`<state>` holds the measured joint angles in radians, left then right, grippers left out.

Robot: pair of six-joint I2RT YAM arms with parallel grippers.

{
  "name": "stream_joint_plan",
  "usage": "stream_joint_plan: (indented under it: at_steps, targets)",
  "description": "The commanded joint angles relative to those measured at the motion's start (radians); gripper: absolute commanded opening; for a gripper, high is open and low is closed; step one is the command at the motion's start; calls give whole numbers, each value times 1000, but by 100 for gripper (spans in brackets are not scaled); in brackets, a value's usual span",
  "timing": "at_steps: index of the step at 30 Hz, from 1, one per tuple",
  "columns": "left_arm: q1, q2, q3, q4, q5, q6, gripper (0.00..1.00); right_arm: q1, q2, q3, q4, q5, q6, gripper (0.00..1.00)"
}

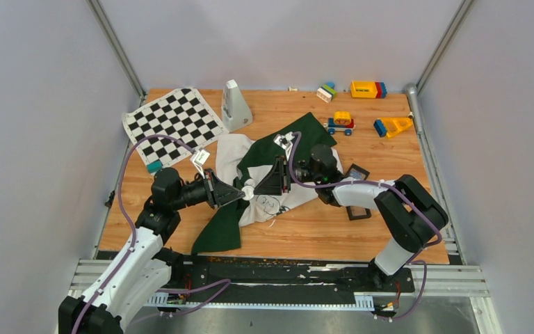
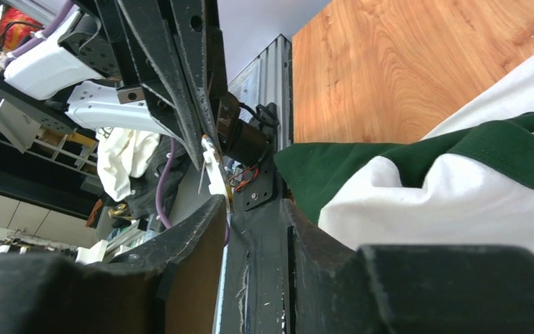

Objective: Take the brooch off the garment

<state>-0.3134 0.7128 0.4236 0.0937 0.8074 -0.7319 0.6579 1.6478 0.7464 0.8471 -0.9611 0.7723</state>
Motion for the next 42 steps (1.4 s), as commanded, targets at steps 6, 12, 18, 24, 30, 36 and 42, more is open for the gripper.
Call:
stream_joint_plan:
  at_steps: [6,12,18,24,30,36,42]
  targets:
    - [2,14,4,79,50,-17,0,-2,-3,0,119,-75,40,29]
    - [3,35,8,97,56,-25,0,2,2,2,135,-87,52,28]
    - [2,40,21,95,59,-19,3,5,5,7,127,-84,53,0]
    - [2,19,14,91,22,-24,47,5,19,13,122,-81,64,0]
    - [2,-6,12,91,-5,-27,61,6,37,19,135,-87,83,0]
    - [1,25,28,29,-28,15,60,9,47,22,139,-90,88,0]
    - [-17,35,12,34,-55,35,62,8,59,21,172,-100,115,0]
